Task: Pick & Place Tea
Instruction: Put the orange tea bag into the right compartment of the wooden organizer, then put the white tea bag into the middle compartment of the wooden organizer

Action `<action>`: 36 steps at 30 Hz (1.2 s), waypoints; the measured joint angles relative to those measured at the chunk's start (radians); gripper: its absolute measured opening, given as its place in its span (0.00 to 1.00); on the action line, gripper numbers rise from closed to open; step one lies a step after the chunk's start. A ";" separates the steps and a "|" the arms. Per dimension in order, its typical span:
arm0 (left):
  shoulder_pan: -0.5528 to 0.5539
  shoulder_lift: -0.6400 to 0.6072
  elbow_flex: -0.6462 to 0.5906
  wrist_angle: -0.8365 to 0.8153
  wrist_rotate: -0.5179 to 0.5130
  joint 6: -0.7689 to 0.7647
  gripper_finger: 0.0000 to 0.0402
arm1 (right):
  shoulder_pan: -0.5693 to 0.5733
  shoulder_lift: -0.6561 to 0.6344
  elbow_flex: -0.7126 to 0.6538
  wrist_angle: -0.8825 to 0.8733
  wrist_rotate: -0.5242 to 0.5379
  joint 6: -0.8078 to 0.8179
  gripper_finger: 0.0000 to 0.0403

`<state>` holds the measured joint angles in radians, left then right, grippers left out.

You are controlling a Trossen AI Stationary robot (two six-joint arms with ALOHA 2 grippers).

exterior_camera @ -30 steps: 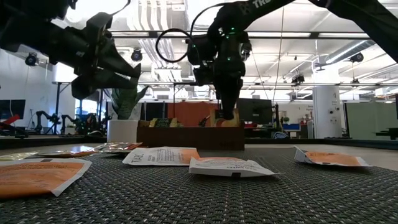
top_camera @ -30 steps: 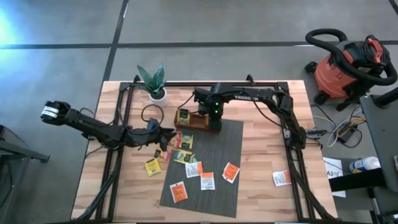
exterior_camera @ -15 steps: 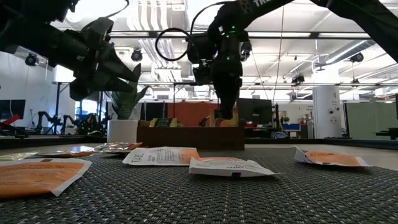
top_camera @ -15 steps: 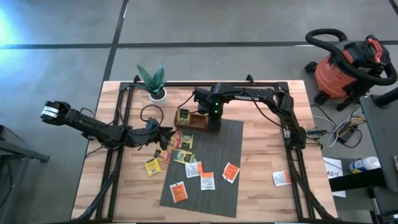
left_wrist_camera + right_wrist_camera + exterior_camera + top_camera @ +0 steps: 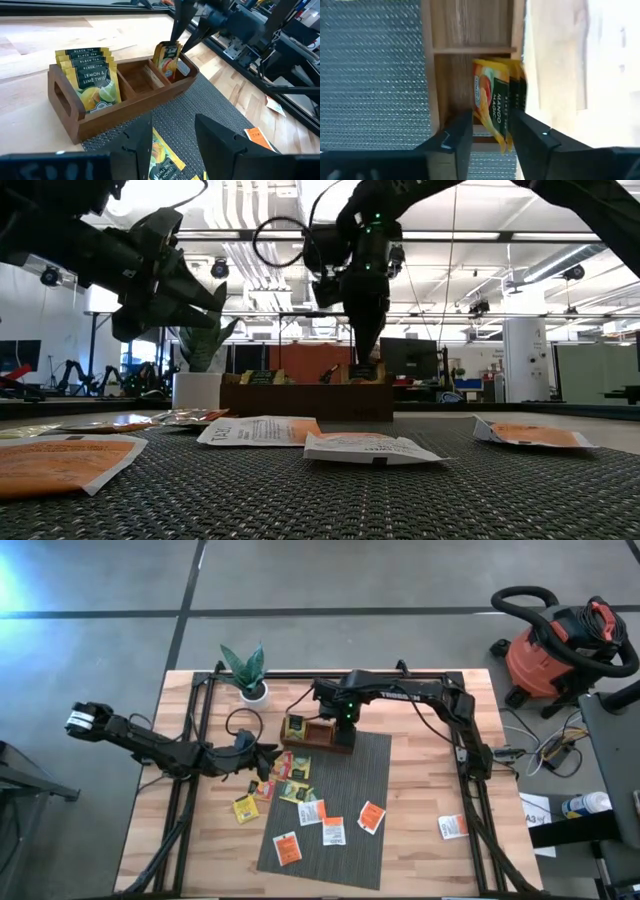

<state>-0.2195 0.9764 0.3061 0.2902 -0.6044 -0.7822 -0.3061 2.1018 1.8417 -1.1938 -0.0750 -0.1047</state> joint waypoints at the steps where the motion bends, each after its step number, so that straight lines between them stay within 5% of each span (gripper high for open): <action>1: 0.000 0.000 0.000 0.000 0.000 0.000 0.35 | 0.000 -0.008 0.007 0.000 0.000 0.000 0.34; 14: 0.000 0.000 0.000 -0.010 0.098 -0.046 0.35 | 0.002 -0.201 0.031 -0.021 0.051 0.062 0.34; 22: -0.029 0.000 0.001 -0.056 0.355 -0.139 0.35 | 0.093 -0.309 -0.161 -0.018 -0.087 0.197 0.31; 36: -0.267 0.000 0.022 -0.258 0.361 -0.205 0.35 | 0.328 -0.317 -0.485 0.318 -0.148 0.521 0.29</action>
<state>-0.4866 0.9760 0.3279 0.0326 -0.2432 -0.9877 0.0220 1.7844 1.3570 -0.8757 -0.2226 0.4168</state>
